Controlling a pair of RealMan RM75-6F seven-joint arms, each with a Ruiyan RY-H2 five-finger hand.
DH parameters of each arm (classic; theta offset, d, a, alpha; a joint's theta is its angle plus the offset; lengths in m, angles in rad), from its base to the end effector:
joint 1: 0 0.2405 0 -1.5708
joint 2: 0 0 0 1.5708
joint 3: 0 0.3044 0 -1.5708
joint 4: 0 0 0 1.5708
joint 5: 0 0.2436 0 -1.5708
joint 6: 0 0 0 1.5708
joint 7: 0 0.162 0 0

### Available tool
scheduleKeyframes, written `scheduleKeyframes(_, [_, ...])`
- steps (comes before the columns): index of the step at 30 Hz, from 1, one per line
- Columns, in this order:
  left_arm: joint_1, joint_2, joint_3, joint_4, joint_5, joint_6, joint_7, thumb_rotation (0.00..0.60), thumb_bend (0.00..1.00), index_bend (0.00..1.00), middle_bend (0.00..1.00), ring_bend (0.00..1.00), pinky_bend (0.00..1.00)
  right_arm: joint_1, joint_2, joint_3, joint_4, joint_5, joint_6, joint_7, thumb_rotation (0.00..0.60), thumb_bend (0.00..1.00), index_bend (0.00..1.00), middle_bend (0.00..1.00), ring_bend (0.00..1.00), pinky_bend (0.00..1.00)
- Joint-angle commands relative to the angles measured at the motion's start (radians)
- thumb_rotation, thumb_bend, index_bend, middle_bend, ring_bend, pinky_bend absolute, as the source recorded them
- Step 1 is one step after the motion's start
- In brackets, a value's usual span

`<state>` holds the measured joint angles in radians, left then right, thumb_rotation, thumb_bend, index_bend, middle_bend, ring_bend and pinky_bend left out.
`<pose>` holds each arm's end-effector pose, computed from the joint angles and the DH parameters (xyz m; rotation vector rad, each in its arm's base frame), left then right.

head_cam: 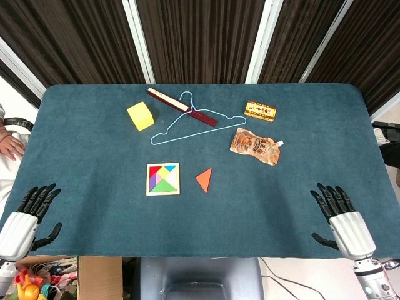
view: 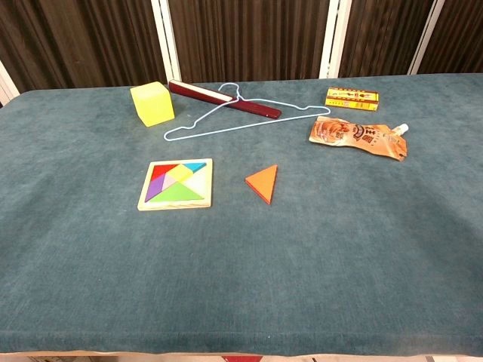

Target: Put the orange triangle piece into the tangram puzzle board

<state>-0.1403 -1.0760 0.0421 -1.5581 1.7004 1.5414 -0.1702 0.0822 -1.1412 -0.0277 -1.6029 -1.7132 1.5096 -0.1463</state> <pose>-0.3488 0.2007 0.1521 -1.5882 -0.8878 -1.0694 -0.3418 -0.1817 0.1207 1.6309 -0.7405 0.8884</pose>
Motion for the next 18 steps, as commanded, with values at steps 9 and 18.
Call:
scheduleKeyframes(9, [0.003, 0.006, -0.001, -0.004, 0.017, 0.022, -0.022, 0.6, 0.43, 0.0, 0.0, 0.0, 0.01, 0.109, -0.025, 0.045, 0.024, -0.056, -0.095, -0.088, 0.6, 0.1, 0.0, 0.0, 0.0, 0.0])
scheduleKeyframes(18, [-0.018, 0.008, -0.006, 0.007, 0.009, -0.007, -0.054, 0.6, 0.43, 0.0, 0.0, 0.0, 0.01, 0.454, -0.05, 0.221, -0.034, 0.021, -0.512, -0.337, 0.6, 0.12, 0.2, 0.0, 0.0, 0.0])
